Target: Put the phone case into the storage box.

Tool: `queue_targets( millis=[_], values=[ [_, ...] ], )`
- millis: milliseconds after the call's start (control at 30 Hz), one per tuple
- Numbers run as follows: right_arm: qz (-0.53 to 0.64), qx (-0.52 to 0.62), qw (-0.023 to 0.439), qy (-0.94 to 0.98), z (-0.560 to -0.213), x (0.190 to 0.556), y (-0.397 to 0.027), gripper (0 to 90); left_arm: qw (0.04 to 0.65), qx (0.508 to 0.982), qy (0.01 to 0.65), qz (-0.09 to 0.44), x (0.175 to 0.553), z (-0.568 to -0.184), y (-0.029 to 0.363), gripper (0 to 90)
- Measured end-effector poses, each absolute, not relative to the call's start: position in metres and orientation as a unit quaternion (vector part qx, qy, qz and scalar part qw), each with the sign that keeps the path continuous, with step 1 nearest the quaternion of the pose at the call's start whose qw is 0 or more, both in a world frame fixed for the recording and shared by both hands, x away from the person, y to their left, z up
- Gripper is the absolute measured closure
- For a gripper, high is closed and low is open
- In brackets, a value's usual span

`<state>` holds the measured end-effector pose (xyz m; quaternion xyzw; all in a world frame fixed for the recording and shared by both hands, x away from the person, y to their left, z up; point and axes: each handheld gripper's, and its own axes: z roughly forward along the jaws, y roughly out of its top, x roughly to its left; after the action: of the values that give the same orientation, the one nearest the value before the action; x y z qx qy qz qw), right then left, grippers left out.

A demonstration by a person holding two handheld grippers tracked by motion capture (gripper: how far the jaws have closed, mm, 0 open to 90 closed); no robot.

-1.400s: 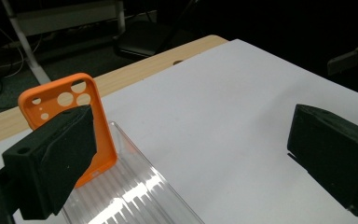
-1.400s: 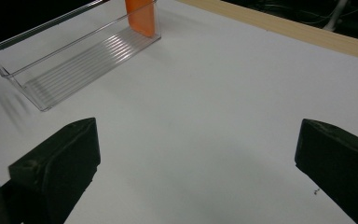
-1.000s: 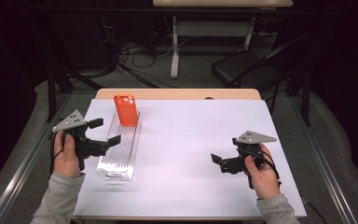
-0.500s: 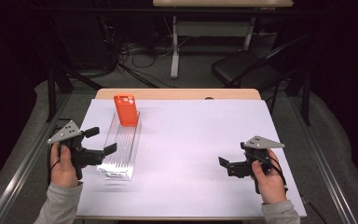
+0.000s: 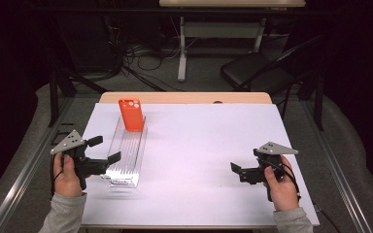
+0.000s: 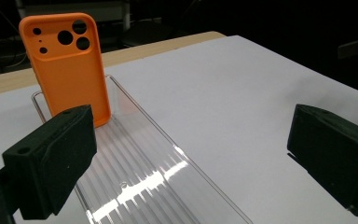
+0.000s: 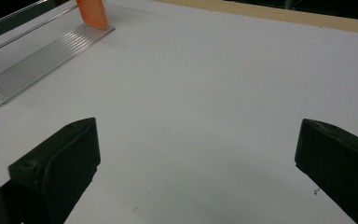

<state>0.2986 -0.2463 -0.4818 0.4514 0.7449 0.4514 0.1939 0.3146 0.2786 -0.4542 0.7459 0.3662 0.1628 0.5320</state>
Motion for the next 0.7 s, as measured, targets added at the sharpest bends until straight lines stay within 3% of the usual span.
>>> queue_targets(
  millis=[700],
  values=[
    [0.439,0.469,0.199,0.74,-0.497,0.305,-0.253,0.0,0.536,0.733,0.381,0.173,0.317,-0.458,0.294,1.6]
  ],
)
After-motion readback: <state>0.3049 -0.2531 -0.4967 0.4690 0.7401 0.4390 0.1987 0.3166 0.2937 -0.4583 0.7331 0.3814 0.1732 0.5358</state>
